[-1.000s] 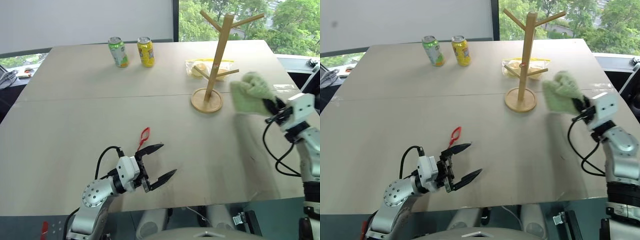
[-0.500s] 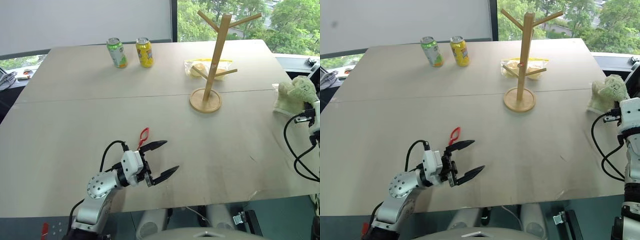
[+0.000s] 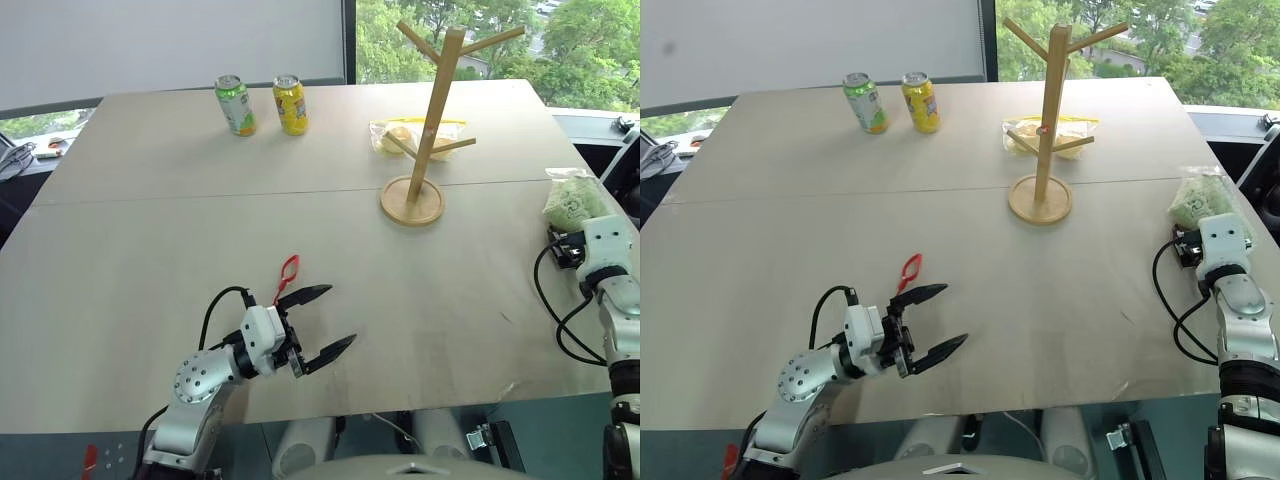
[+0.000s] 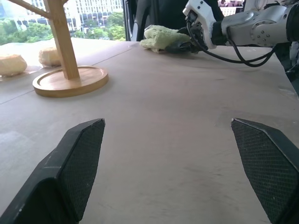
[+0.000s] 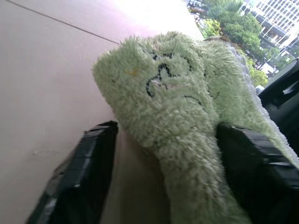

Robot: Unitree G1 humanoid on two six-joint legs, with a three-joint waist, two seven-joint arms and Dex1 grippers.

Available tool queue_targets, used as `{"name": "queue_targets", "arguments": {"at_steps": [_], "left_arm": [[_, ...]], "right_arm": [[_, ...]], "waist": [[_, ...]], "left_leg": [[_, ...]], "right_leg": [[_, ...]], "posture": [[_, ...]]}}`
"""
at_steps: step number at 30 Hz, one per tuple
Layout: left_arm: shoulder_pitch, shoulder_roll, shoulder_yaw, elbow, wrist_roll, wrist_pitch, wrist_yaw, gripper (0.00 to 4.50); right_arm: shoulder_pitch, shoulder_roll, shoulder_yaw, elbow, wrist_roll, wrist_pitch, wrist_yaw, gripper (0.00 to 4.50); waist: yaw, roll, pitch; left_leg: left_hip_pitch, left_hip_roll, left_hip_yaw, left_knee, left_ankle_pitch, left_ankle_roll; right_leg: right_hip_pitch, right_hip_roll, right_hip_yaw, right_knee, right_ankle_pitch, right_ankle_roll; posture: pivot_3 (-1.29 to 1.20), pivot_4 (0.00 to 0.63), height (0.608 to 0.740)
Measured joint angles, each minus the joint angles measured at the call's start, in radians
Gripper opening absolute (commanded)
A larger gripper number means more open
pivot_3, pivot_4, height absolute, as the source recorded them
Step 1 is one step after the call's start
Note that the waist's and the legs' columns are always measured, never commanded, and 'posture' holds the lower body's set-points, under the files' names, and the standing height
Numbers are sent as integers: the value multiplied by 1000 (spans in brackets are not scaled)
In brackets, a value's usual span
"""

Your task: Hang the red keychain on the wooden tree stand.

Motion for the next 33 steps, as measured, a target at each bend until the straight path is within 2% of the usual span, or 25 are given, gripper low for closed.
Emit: {"name": "queue_targets", "arguments": {"at_steps": [6, 12, 17, 21, 26, 33], "left_arm": [[8, -1, 0, -30, 3, 5, 28, 4500], [15, -14, -2, -99, 2, 96, 110, 4500], [3, -41, 17, -238, -58, 378, 307, 4500], [-13, -72, 96, -362, -147, 650, 540, 4500], [-9, -106, 168, -492, -182, 917, 785, 4500], [40, -123, 227, -561, -186, 1107, 920, 4500]], "right_arm": [[8, 21, -42, -93, 122, -75, 79, 4454], [119, 39, -53, -345, 333, 2, 284, 4454], [264, -13, 44, -555, 451, 136, 510, 4454], [354, -78, 137, -671, 452, 164, 668, 4454], [383, -82, 213, -695, 423, 115, 785, 4454], [376, -57, 262, -648, 397, 25, 882, 4454]], "waist": [[0, 0, 0], [1, 0, 0], [1, 0, 0], [1, 0, 0], [3, -1, 1], [4, -2, 1]], "left_leg": [[0, 0, 0, 0, 0, 0], [0, 0, -2, 0, 0, 0], [0, 1, -3, 1, 0, 0], [0, 1, -4, 2, 0, 0], [0, 1, -3, 2, 0, -1], [-1, 1, -3, 3, -2, -3]], "right_leg": [[0, 0, 0, 0, 0, 0], [0, 0, -1, 0, -2, 4], [0, 0, -1, 1, -3, 4], [0, 0, -2, 1, -3, 4], [1, 0, -2, 1, -3, 4], [1, 0, -3, 1, -3, 4]], "posture": [[0, 150, 740], [0, 150, 740], [0, 150, 740], [0, 150, 740], [0, 150, 740], [0, 150, 740]]}}
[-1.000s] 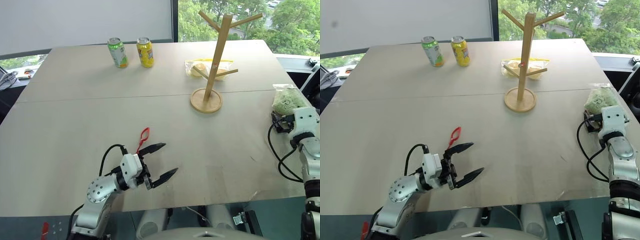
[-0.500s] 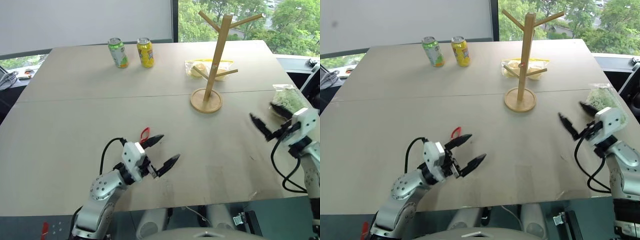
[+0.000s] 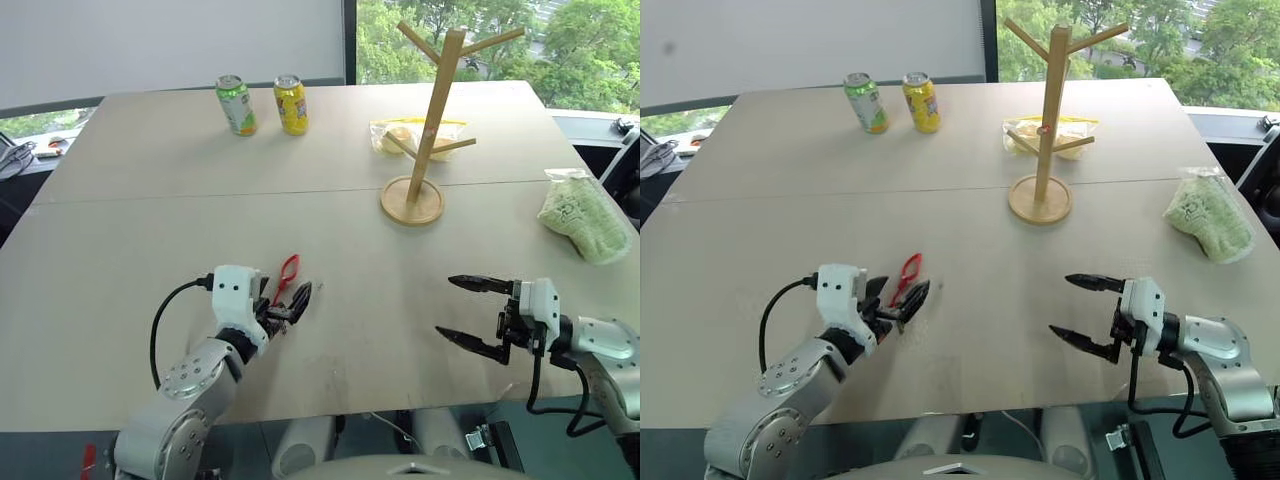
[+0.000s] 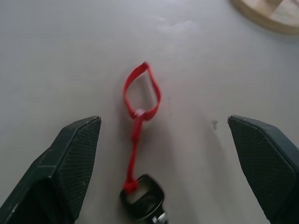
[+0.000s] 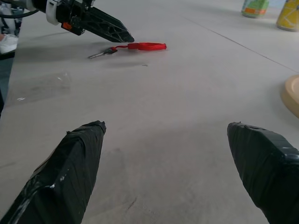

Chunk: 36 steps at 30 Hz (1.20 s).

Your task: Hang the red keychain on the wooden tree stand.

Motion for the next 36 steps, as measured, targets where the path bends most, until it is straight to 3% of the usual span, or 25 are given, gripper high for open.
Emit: {"name": "queue_targets", "arguments": {"at_steps": [8, 17, 34, 35, 36], "left_arm": [[-6, 5, 31, -2, 18, 76, 19, 4500], [-113, 62, -27, 73, 105, 81, -7, 4500], [-177, 74, -78, 61, 184, 189, -15, 4500], [-182, 73, -77, 57, 185, 204, -12, 3983], [-188, 72, -77, 52, 186, 220, -10, 3768]], "right_arm": [[-30, 16, 15, 59, -20, -35, 31, 4454], [-32, 37, 18, 59, -29, -35, 15, 4454], [-8, 45, 18, 49, -30, -26, -21, 4454], [-8, 45, 18, 49, -30, -26, -22, 4500], [-7, 45, 18, 49, -30, -26, -23, 4500]], "waist": [[0, 0, 0], [1, 0, 0], [1, 0, -1], [0, 0, -1], [0, 0, -1]], "left_leg": [[0, 0, 0, 0, -1, -2], [0, 0, 0, 0, -1, -2], [0, 0, 0, 0, -1, -2], [0, 0, 0, 0, -1, -2], [0, 0, 0, 0, -1, -2]], "right_leg": [[0, 0, 0, 0, 0, 0], [0, 0, 0, 0, 0, 0], [0, -1, 0, 1, 0, 0], [0, 0, 0, 1, 0, 0], [0, 0, 0, 1, 0, 0]], "posture": [[0, 150, 740], [0, 150, 740], [0, 150, 740], [0, 150, 740], [0, 150, 740]]}}
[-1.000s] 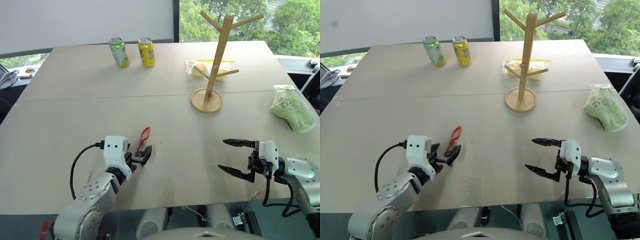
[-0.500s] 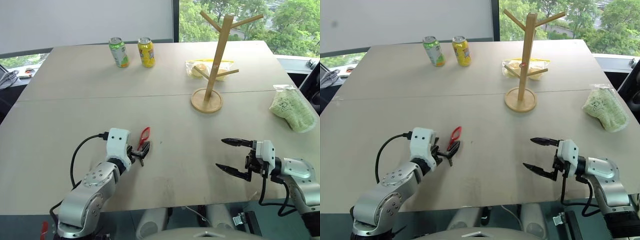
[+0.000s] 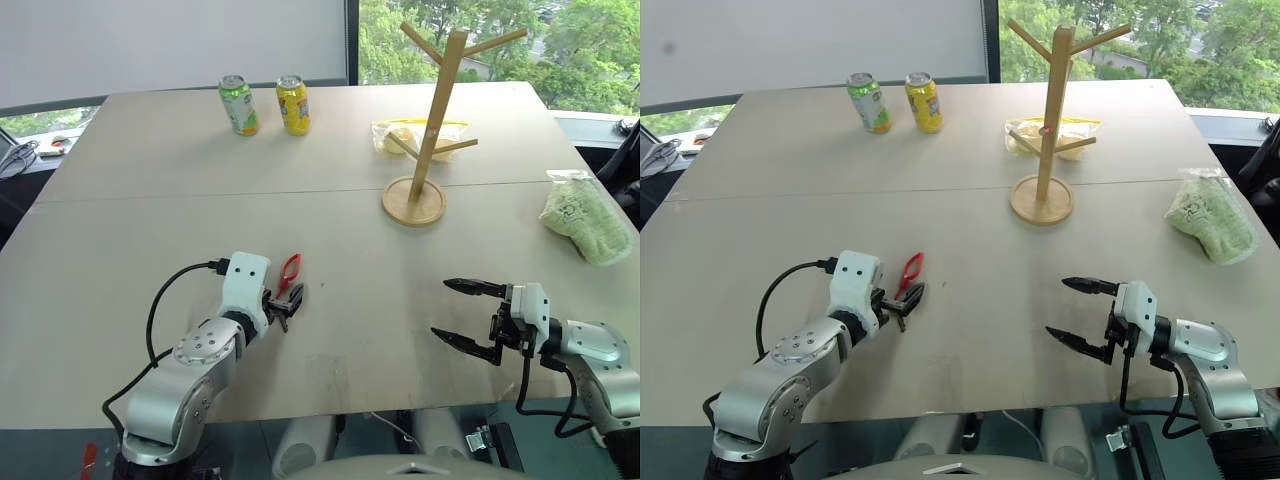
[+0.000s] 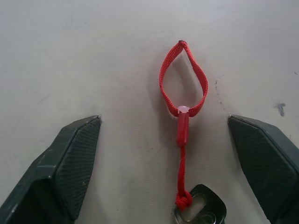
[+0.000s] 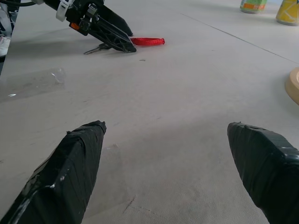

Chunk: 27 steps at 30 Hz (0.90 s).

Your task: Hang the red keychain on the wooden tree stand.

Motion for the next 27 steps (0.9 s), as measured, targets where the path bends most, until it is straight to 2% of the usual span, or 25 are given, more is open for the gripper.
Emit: {"name": "queue_targets", "arguments": {"at_steps": [2, 3, 5, 6, 7, 8, 16, 21, 27], "left_arm": [[-10, -2, -1, -7, 1, 26, 2, 2922], [-15, -4, -1, -12, 2, 36, 4, 2339], [-18, -4, -2, -21, 6, 54, 4, 1589], [-21, -4, -2, -24, 8, 62, 4, 922], [-22, -5, -3, -27, 11, 69, 4, 614], [-23, -5, -3, -30, 14, 74, 4, 33], [-33, -35, -3, -36, 28, 94, 4, 33], [-33, -59, -2, -36, 41, 34, 2, 33], [-16, -84, 4, -37, 74, -399, -125, 33]], "right_arm": [[0, 0, 0, 0, 0, 0, -3, 4500], [0, 0, 0, -1, 0, 1, -5, 4500], [1, 0, 0, -6, 0, 2, -8, 4500], [1, 0, 0, -10, 0, 2, -10, 4500], [1, 0, 0, -13, 0, 2, -11, 4500], [1, 0, 0, -16, 0, 3, -12, 4500], [0, 0, 0, -17, 0, 14, -17, 4500], [-15, 7, -5, -24, 16, 43, -45, 4500], [-114, -20, -123, -95, 150, 190, -135, 4500]], "waist": [[0, 0, 0], [0, 0, 0], [0, 0, 0], [0, 0, 0], [0, 0, 0], [0, 0, 0], [1, 0, 0], [0, -1, 0], [2, -1, 0]], "left_leg": [[0, 0, 0, 0, 0, 0], [0, 0, 0, 0, 0, 0], [0, 0, 0, 0, 0, 0], [0, 0, 0, 0, 0, 0], [0, 0, 0, 0, 0, 0], [0, 0, 0, 0, 0, 0], [0, 0, 0, 0, 0, 0], [0, 0, 0, 0, 0, 0], [-1, 0, 0, 0, 0, 0]], "right_leg": [[0, 0, 0, 0, 0, 0], [0, 0, 0, 0, 0, 0], [0, 0, 0, 0, 0, 0], [0, 0, 0, 0, 0, 0], [0, 0, 0, 0, 0, 0], [0, 0, 0, 0, 0, 0], [0, 0, 0, 0, 0, 0], [0, 0, 0, 0, 0, 0], [-1, -5, 0, 0, 1, -1]], "posture": [[0, 150, 740], [0, 150, 740], [0, 150, 740], [0, 150, 740], [0, 150, 740], [0, 150, 740], [0, 150, 740], [0, 150, 740], [0, 150, 740]]}}
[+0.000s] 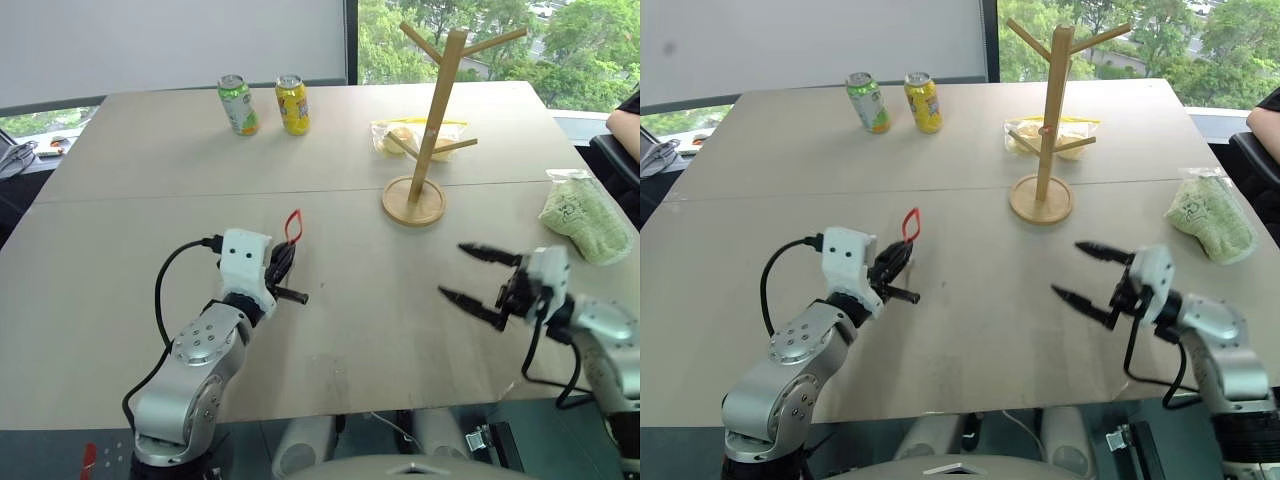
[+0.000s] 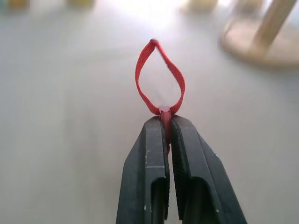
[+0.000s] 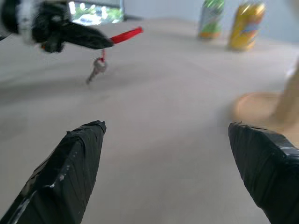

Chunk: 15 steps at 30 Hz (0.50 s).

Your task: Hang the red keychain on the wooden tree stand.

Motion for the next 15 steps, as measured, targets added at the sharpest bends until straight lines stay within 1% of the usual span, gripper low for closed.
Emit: {"name": "queue_targets", "arguments": {"at_steps": [1, 4, 6, 10, 14, 15], "left_arm": [[-24, 6, 3, 8, 16, -109, -34, 33], [-110, 7, -5, 64, 60, -270, -71, 33], [-175, -15, -45, 135, 92, -334, -80, 33], [-321, -109, -185, 315, 161, -460, -107, 33], [-408, -175, -260, 467, 199, -553, -136, 33], [-415, -181, -267, 481, 201, -562, -139, 33]], "right_arm": [[-23, -23, -46, -24, 51, 53, -28, 4500], [-68, -42, -115, -62, 147, 159, -88, 4500], [-109, -55, -143, -70, 195, 221, -127, 4500], [-218, -94, -192, -77, 242, 312, -193, 4500], [-258, -107, -198, -54, 241, 341, -214, 4500], [-263, -107, -198, -49, 239, 342, -214, 4500]], "waist": [[4, 0, 0], [11, 0, 0], [15, 0, 0], [22, -1, 0], [22, -2, 1], [21, -1, 1]], "left_leg": [[0, 0, 0, 0, 0, 0], [0, 0, 0, 0, 0, 0], [0, -1, 1, 2, 2, 4], [-2, -2, 1, 3, 2, 6], [-2, -2, 2, 3, 2, 7], [-2, -2, 2, 3, 2, 7]], "right_leg": [[0, 0, 0, 0, 2, -3], [1, 0, -1, 0, 2, -3], [1, 1, -1, 0, 2, -2], [2, 3, -1, -1, 3, -1], [2, 3, 0, -2, 4, 0], [1, 3, 0, -2, 4, 1]], "posture": [[0, 150, 740], [0, 150, 740], [0, 150, 740], [0, 150, 740], [0, 150, 740], [0, 150, 740]]}}
